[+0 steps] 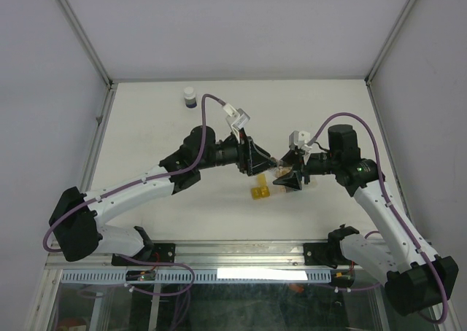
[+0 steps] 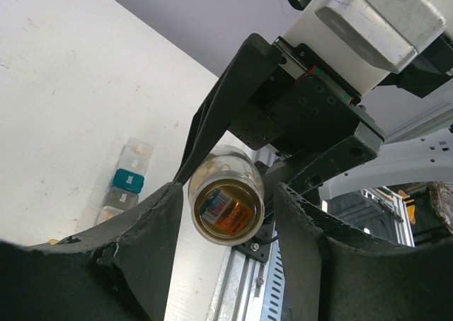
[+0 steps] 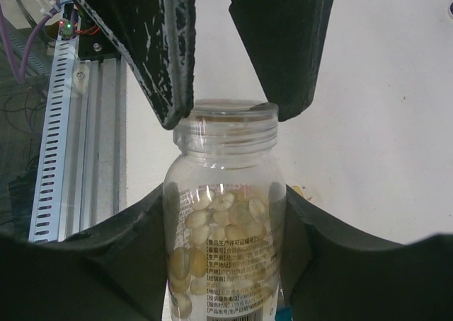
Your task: Sort the pills into containers
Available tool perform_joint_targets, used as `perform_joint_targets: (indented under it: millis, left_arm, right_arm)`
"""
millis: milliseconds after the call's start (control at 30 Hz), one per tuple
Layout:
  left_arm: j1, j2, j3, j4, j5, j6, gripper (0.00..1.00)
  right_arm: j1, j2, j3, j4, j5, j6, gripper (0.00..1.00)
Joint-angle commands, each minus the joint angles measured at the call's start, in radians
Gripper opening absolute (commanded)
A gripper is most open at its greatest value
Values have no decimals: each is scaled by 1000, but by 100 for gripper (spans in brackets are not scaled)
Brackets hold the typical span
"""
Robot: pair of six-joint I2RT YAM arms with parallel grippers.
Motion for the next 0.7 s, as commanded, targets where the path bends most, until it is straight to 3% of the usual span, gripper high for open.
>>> perform_joint_targets:
  millis: [0, 400, 567, 667]
  left_arm:
    - [-16, -3, 53, -6, 37, 22, 53]
    - [-27, 32, 91, -79, 116, 66, 27]
    - [-28, 38, 102, -99, 137, 104, 29]
    - [-28, 34, 104, -107, 127, 111, 40]
  right_arm:
    - [-5, -3, 41, 36, -6, -15, 0]
    - [-5, -3, 40, 37, -4, -13, 0]
    - [-5, -4, 41, 37, -4, -13, 0]
    - [-6, -6, 40, 37, -4, -13, 0]
